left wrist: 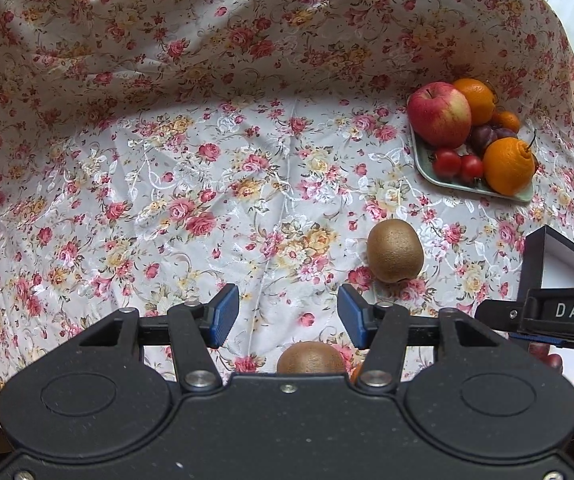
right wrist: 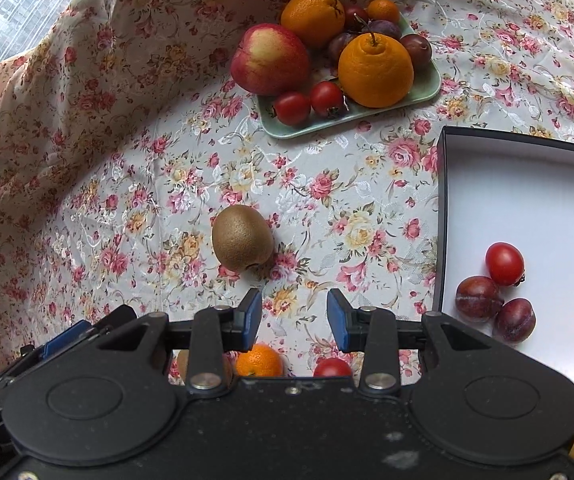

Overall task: Organize fruits
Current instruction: 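Lower the left tool toward a kiwi while the right tool approaches a red tomato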

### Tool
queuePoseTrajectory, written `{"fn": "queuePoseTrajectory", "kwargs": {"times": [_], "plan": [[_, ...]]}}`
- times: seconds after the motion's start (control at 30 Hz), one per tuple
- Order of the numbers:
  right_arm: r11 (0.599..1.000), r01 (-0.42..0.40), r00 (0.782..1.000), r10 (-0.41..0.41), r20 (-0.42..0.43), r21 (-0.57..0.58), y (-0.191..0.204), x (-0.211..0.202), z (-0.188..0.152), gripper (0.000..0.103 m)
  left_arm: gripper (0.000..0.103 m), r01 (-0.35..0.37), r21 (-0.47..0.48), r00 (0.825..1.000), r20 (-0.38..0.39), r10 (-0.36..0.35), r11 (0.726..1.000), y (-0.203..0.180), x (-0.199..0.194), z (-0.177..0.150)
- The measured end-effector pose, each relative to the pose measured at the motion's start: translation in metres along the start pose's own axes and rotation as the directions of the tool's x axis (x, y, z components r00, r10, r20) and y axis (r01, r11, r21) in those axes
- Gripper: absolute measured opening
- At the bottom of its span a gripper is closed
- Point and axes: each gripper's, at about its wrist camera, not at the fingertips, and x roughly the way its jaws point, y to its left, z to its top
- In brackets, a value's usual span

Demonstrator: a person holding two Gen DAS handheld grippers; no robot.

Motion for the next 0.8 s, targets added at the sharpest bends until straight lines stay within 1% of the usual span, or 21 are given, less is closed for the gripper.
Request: {"fn": "queuePoseTrajectory", "kwargs": {"times": [0.2,0.37,0.57,0.7,0.8], "plan": [[1.000,0.008,1.000,-0.008,-0.014,-0.013,-0.002,0.000,-0.014,0.039,0.060,-0.003,0.018,1.000,-0.022,0.003,1.000,-0.003,0.000,-0.015],[0.999,0.030,0.999,-0.031,-0.029,-0.043,-0.002,0.005,-0.030,0.039,0.060,0.010,0.010,0.999,-0.045,-0.010,1.000,-0.002,-0.001,-0.026],[0.996,0.053,0.997,-0.056,-0.050,-0.066,-0.004,0.012,-0.046,0.039,0.060,0.042,-0.010,0.997,-0.067,-0.043,0.999,0.001,-0.003,-0.035],[0.996,0.062,0.996,-0.066,-0.068,-0.061,-0.007,0.016,-0.052,0.039,0.060,0.088,-0.040,0.992,-0.084,-0.091,0.995,0.006,-0.003,-0.038],[0.996,0.061,0.995,-0.065,-0.079,-0.057,-0.007,0.017,-0.055,0.039,0.060,0.104,-0.056,0.990,-0.093,-0.109,0.993,0.009,-0.002,-0.039]]}}
